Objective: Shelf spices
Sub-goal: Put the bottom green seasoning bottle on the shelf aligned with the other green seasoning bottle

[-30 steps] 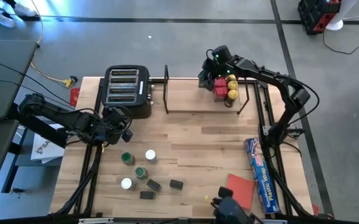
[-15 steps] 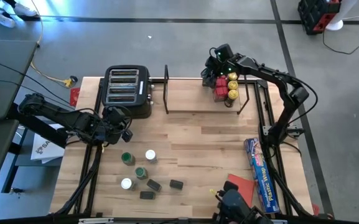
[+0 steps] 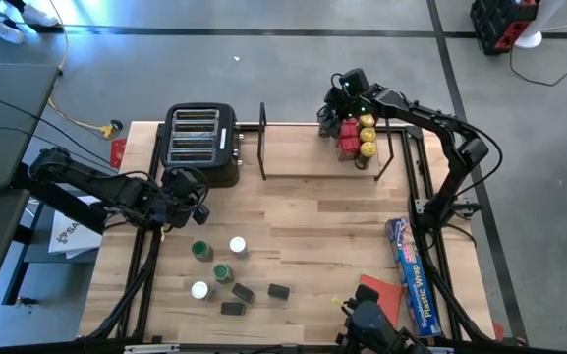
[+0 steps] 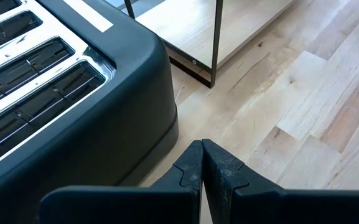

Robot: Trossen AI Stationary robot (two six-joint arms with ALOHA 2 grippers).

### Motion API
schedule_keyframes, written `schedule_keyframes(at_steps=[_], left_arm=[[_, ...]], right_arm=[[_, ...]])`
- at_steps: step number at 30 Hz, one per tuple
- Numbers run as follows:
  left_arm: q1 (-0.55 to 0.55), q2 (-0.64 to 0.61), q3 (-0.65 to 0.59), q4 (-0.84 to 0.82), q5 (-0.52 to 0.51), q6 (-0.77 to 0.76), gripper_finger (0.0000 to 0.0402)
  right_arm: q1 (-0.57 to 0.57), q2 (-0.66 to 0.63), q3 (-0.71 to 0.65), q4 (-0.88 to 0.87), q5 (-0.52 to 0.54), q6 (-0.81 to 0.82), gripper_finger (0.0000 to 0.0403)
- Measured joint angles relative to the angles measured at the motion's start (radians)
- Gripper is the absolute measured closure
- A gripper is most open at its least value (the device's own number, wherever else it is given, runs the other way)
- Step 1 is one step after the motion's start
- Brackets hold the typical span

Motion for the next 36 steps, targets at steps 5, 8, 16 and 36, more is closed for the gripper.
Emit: schedule_keyframes(at_steps=[5,8,16,36], left_arm=[[0.0,0.0,0.0,0.0,0.0,0.0,0.0399],[0.0,0.0,0.0,0.0,0.004,0.0,0.0399],[0.0,0.0,0.0,0.0,0.019,0.0,0.0399],[-0.009,0.0,0.0,0.037,0.05,0.001,0.0399]], right_arm=[[0.015,-0.038,0.0,-0.001,0.025,0.004,0.017],[0.051,-0.09,0.0,0.0,0.035,0.008,0.017],[0.308,-0.217,0.0,0.012,0.084,0.04,0.0169],[1.0,0.218,0.0,0.833,-0.019,0.307,0.0169]])
